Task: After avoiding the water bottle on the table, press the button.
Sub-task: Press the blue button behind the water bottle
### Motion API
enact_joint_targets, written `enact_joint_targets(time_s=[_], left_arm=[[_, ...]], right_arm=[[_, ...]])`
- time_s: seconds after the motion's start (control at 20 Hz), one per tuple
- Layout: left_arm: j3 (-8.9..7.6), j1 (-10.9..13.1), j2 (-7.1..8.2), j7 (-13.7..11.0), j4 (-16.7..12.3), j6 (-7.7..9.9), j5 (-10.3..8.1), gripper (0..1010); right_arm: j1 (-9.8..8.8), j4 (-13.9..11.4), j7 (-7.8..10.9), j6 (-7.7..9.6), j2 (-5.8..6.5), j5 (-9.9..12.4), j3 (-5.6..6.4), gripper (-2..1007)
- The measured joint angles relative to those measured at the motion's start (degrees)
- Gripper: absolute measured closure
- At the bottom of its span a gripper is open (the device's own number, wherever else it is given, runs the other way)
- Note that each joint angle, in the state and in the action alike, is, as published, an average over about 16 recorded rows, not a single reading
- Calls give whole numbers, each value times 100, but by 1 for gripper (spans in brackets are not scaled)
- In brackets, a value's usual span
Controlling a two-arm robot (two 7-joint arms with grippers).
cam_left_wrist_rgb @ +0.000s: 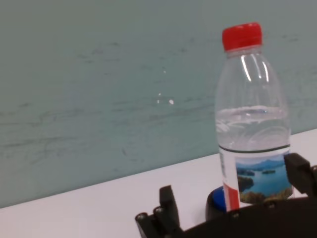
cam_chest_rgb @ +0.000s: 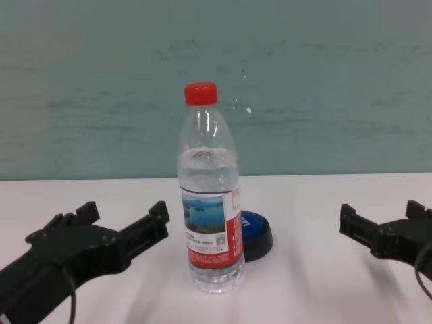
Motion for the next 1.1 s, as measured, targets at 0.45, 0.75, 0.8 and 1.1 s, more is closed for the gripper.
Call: enact_joint_targets(time_s=[0.45, 0.75, 0.8, 1.1], left_arm=[[-95, 9, 48, -30, -49, 54, -99, 0], [-157, -14, 82, -43, -61, 98, -156, 0], [-168, -22, 86, -43, -59, 103, -164, 0], [-245, -113, 96, -30, -5, 126, -203, 0]], right_arm=[[0, 0, 0, 0, 0, 0, 0, 1], [0, 0, 0, 0, 0, 0, 0, 1], [0, 0, 0, 0, 0, 0, 0, 1], [0, 0, 0, 0, 0, 0, 0, 1]])
